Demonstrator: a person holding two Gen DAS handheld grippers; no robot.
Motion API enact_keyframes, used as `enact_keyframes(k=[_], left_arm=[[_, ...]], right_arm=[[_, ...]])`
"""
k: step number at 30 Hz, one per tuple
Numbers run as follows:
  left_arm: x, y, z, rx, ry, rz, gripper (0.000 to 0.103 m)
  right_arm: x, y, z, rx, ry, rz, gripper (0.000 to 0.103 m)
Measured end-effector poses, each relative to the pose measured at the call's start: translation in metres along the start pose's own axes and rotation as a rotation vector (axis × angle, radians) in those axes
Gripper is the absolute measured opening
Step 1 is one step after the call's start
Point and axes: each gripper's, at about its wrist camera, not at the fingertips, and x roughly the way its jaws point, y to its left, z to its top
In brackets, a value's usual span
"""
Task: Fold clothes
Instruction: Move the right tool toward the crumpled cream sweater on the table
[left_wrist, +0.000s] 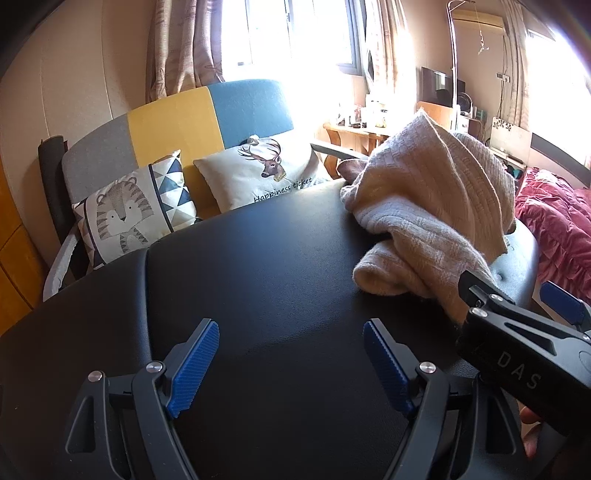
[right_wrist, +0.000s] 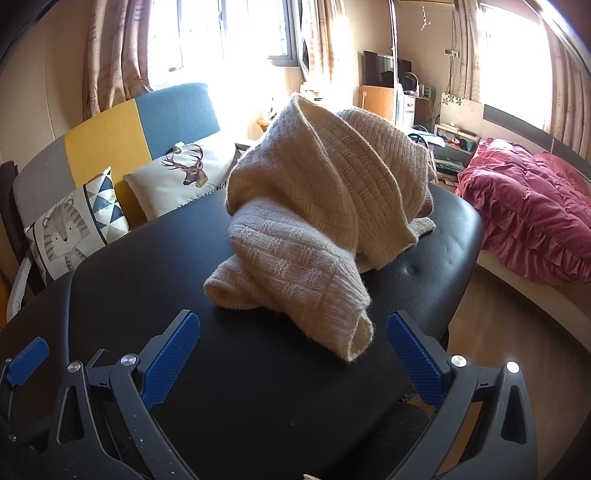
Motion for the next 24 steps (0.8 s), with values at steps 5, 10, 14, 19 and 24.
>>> enact_keyframes(k=[5,10,14,19,24], left_arm=[[0.004,-0.005,0.0,0.012,0.005,-0.006,0.082],[0.01,-0.009,0.0,0.027,0.019,-0.008,0.082],[0.016,-0.013,0.0,0.038,0.035,-0.013,0.082],[0.02,-0.019,-0.001,0.054,0.037,-0.021,0.082],[0.022,-0.021,-0.002,0.063,0.041,-0.014,0.082]], right_arm=[[0.005,-0.002,0.002,0.0,0.005,-0.015,0.103],[0.013,-0.003,0.001,-0.004,0.024,-0.022,0.103],[0.018,-0.004,-0.001,-0.005,0.039,-0.002,0.103],[0.02,-0.006,-0.001,-0.004,0.02,0.004,0.103],[0.044,-0.019,0.005,0.014,0.071,0.12,0.103]])
